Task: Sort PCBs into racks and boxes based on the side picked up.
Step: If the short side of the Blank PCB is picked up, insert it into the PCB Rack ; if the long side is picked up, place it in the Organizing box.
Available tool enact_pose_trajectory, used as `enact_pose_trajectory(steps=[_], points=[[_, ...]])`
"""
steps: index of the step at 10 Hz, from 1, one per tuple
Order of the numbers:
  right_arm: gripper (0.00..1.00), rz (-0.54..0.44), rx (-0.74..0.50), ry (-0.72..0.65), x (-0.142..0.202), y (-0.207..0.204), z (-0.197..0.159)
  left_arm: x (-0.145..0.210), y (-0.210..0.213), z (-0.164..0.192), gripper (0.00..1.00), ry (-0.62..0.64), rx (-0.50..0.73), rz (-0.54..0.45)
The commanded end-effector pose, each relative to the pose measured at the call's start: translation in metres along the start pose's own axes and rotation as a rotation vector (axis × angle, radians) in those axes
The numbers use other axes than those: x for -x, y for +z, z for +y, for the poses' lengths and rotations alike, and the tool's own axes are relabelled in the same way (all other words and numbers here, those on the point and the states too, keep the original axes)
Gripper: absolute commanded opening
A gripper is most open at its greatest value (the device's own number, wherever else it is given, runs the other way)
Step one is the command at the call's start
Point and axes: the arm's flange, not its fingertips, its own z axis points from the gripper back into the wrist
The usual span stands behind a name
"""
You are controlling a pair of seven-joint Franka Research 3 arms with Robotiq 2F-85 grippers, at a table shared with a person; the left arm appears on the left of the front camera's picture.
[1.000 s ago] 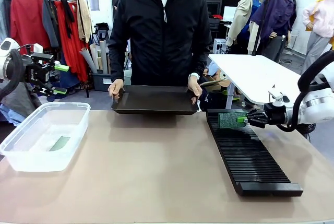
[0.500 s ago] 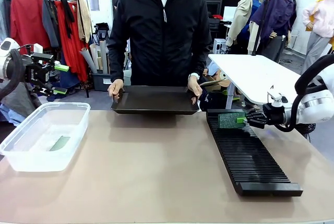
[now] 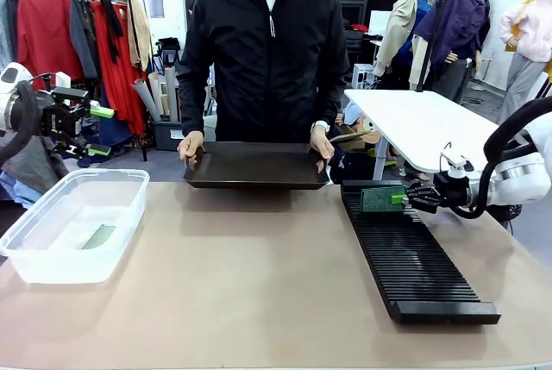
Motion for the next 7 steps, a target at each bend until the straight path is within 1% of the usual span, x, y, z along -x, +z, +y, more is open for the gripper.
enact_pose_trajectory(steps=[1,6,7], points=[[0.0,-0.007,-0.003,0.022,0.0069,0.0085,-0.0072,0.0006,0.0009,-0.0019,1.0,0.005,-0.007,-0.004],[0.0,-0.005,-0.006,0.012,0.0111,0.0094,-0.0086,0.0006,0.0009,-0.0019,1.0,0.005,-0.007,-0.004],[0.03,-0.009,-0.005,0.009,0.0107,0.0095,-0.0085,0.0006,0.0009,-0.0019,1.0,0.005,-0.007,-0.004]])
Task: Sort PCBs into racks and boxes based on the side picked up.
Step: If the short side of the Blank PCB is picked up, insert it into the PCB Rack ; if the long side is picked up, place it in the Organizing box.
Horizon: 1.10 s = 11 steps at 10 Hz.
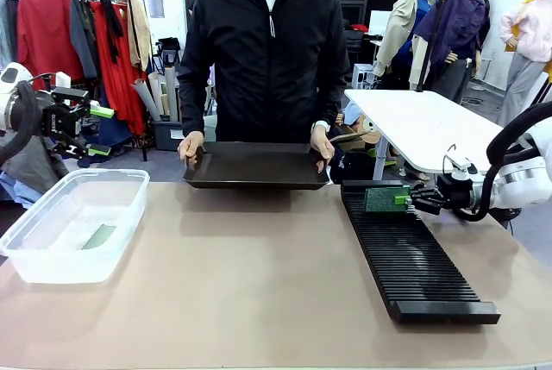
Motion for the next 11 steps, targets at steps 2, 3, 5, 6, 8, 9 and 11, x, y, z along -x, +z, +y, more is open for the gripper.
enact_pose_trajectory(steps=[2,3,5,6,8,9,11], points=[[0.23,0.013,0.002,0.008,0.001,0.002,-0.006,0.001,0.001,-0.002,1.0,0.005,-0.007,-0.004],[0.43,0.011,0.001,0.011,-0.001,0.002,-0.005,0.001,0.001,-0.002,1.0,0.005,-0.007,-0.004],[0.82,0.002,0.004,0.014,-0.004,0.004,-0.003,0.001,0.001,-0.002,1.0,0.005,-0.007,-0.004],[1.0,-0.002,0.006,0.014,-0.007,0.006,-0.002,0.001,0.001,-0.002,1.0,0.005,-0.007,-0.004],[1.0,-0.007,0.011,0.012,-0.013,0.009,0.0,0.001,0.001,-0.002,1.0,0.005,-0.007,-0.004],[1.0,-0.008,0.016,0.006,-0.017,0.011,0.001,0.001,0.001,-0.002,1.0,0.005,-0.007,-0.004],[1.0,-0.016,0.028,-0.014,-0.027,0.015,0.006,0.001,0.001,-0.002,1.0,0.005,-0.007,-0.004]])
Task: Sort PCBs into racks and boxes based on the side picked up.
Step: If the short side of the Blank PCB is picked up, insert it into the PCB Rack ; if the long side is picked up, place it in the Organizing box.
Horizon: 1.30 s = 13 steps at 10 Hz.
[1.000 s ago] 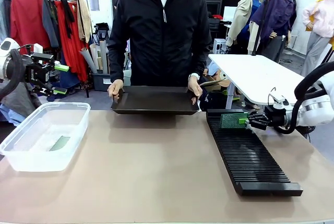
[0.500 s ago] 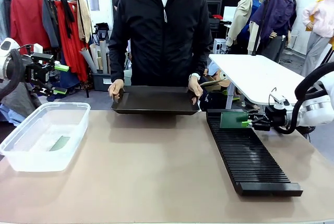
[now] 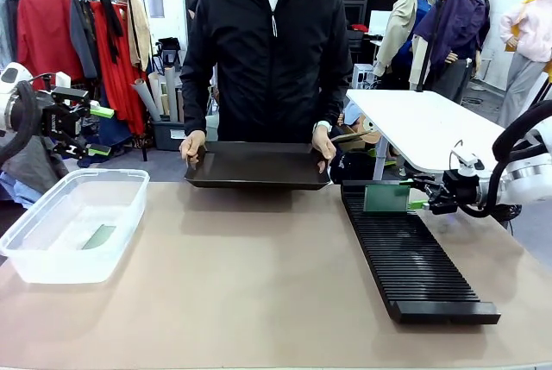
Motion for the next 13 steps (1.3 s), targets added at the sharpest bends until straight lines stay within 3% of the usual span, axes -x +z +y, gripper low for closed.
enact_pose_trajectory(steps=[1,3,4,13], points=[[1.0,-0.024,0.015,-0.04,-0.016,0.0,0.008,0.001,0.001,-0.002,1.0,0.005,-0.007,-0.004],[1.0,-0.053,0.004,-0.095,-0.019,0.001,0.01,0.001,0.001,-0.002,1.0,0.005,-0.007,-0.004],[1.0,-0.01,0.003,-0.017,-0.008,0.003,0.002,0.001,0.001,-0.002,1.0,0.005,-0.007,-0.004],[1.0,-0.01,0.003,-0.017,-0.008,0.003,0.002,0.001,0.001,-0.002,1.0,0.005,-0.007,-0.004]])
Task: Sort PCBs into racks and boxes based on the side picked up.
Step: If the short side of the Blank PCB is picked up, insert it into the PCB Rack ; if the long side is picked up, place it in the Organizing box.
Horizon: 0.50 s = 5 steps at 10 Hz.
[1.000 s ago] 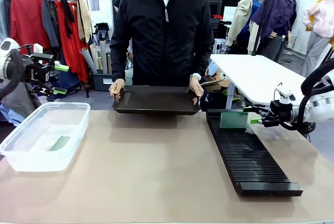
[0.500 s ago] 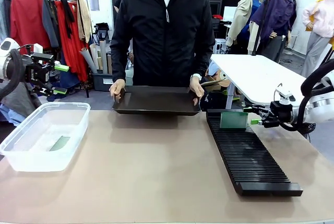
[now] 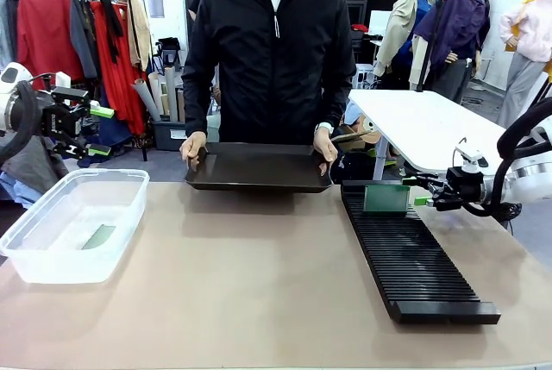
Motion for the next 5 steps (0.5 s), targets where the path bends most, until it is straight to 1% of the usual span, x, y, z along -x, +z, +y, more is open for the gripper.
enact_pose_trajectory(steps=[1,5], points=[[1.0,0.007,0.003,0.021,-0.0026,-0.0005,-0.0019,0.0006,0.0009,-0.0018,1.0,0.005,-0.007,-0.004],[1.0,0.007,0.003,0.021,-0.0026,-0.0005,-0.0019,0.0006,0.0009,-0.0018,1.0,0.005,-0.007,-0.004]])
